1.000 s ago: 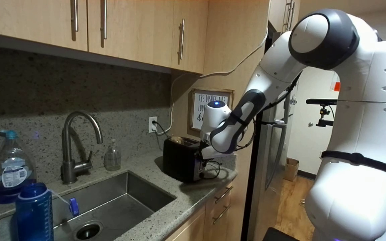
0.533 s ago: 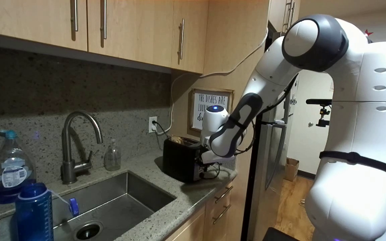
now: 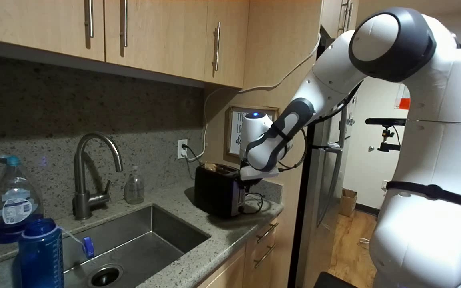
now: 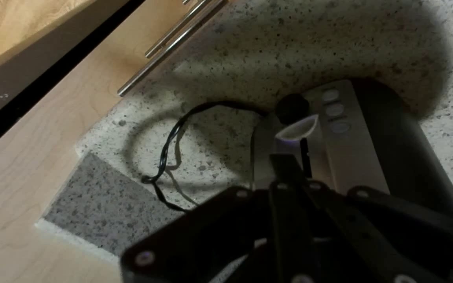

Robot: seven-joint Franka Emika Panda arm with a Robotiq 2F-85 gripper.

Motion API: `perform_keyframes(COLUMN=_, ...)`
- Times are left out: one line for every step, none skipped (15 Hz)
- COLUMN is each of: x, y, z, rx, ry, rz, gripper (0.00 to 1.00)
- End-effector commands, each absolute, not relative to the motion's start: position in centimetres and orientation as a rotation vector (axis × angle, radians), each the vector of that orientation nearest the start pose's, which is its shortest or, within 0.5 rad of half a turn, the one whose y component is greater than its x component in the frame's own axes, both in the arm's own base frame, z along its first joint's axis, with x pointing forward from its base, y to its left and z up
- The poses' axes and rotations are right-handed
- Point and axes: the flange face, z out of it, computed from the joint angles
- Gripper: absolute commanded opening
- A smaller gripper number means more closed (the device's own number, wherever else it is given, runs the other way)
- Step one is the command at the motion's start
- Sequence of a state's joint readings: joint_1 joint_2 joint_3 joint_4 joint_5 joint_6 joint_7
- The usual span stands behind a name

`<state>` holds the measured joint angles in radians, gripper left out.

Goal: Put the slice of bread in the toaster, push the lever on the toaster down

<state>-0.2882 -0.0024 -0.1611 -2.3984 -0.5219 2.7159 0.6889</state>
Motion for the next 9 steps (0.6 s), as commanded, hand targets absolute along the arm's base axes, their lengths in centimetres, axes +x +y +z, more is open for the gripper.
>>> perform_keyframes(x=47.4, y=-21.2, z=37.8, rx=-3.146, ry=1.179, rz=-0.561, gripper=0.00)
perform_keyframes(x=47.7, y=-21.3, z=38.3, rx=-3.142, ry=1.181, rz=-0.572, gripper=0.00)
perform_keyframes(x=47.9, y=-21.4, z=38.6, rx=-3.135, ry=1.183, rz=-0.584, gripper=0.00)
perform_keyframes(x=48.1, y=-21.4, z=38.9, rx=-3.123, ry=1.178, rz=-0.604, gripper=0.00)
perform_keyframes(x=48.4, y=-21.5, z=39.1, rx=-3.114, ry=1.175, rz=-0.621, gripper=0.00)
perform_keyframes(x=48.6, y=-21.5, z=39.2, rx=-3.109, ry=1.173, rz=-0.628, gripper=0.00)
perform_keyframes(x=48.7, y=-21.5, z=39.2, rx=-3.108, ry=1.163, rz=-0.632, gripper=0.00)
perform_keyframes(x=48.6, y=-21.5, z=39.3, rx=-3.104, ry=1.162, rz=-0.636, gripper=0.00)
perform_keyframes(x=48.7, y=-21.4, z=39.3, rx=-3.095, ry=1.155, rz=-0.644, gripper=0.00)
